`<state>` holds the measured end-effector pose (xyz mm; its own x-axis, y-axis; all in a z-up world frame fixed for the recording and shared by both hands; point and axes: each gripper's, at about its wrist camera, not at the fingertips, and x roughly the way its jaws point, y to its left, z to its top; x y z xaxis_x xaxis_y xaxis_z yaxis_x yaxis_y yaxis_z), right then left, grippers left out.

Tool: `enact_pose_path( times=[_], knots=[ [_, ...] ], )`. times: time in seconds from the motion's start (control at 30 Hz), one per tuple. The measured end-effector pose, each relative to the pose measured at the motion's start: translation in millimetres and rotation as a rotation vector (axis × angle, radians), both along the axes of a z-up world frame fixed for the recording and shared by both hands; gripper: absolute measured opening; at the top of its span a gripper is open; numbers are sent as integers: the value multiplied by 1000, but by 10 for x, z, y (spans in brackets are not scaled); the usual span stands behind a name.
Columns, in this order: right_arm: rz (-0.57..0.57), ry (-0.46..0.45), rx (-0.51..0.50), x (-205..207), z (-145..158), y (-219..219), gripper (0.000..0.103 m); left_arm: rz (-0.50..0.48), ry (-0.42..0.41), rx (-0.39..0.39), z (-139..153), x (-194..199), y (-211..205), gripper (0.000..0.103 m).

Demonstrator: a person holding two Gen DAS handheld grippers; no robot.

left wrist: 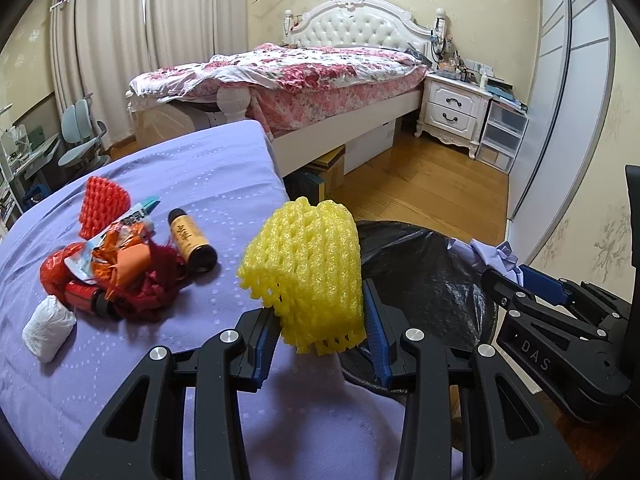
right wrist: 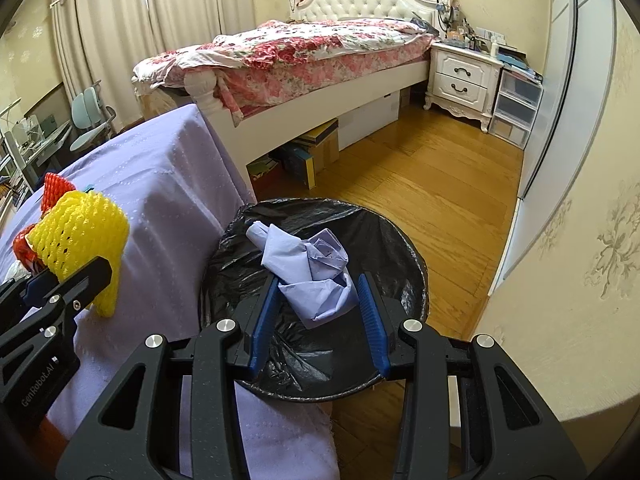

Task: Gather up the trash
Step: 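Carry the yellow foam net and blue paper over the bin and release both, then move both grippers back to the pile and grasp the white tissue wad with the left gripper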

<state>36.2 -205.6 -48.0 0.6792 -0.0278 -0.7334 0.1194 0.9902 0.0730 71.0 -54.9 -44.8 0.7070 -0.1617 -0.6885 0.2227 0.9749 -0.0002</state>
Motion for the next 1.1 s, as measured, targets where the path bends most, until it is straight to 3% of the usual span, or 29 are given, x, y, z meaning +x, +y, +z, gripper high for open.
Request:
enact_pose_path(
  times=[0.4, 0.5, 0.6, 0.67, 0.73, 1.1],
  knots=[
    [-37, 0, 11, 113, -16, -131, 39, -1, -6, 27, 36, 142, -157, 40],
    [-44, -2, 11, 126, -10, -165, 39, -1, -6, 29, 32, 164, -170, 44],
    [-56, -6, 16, 122, -13, -199, 41, 3, -7, 35, 26, 170, -180, 60],
    [-63, -6, 22, 121, -11, -225, 51, 4, -15, 34, 40, 156, -187, 68],
    [-73, -12, 25, 110, -2, -249, 52, 4, -22, 35, 51, 141, -185, 75],
    [-89, -31, 19, 53, 105, -278, 59, 24, -27, 25, 91, 84, -109, 79]
  ],
)
